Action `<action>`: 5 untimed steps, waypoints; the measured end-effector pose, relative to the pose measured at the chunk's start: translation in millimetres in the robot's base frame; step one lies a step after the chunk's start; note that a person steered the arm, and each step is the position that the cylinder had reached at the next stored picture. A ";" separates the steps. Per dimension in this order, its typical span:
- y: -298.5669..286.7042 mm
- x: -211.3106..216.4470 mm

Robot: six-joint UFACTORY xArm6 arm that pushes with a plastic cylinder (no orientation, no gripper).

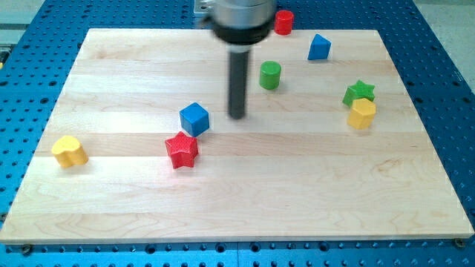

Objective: Slide the green circle diagonally bottom left to the yellow hexagon

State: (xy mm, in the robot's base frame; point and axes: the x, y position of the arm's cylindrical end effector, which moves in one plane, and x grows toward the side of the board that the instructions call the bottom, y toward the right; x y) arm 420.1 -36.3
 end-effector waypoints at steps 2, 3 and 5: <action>60.6 -110.6; 132.0 -65.1; 173.0 7.6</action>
State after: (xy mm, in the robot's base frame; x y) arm 427.7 136.6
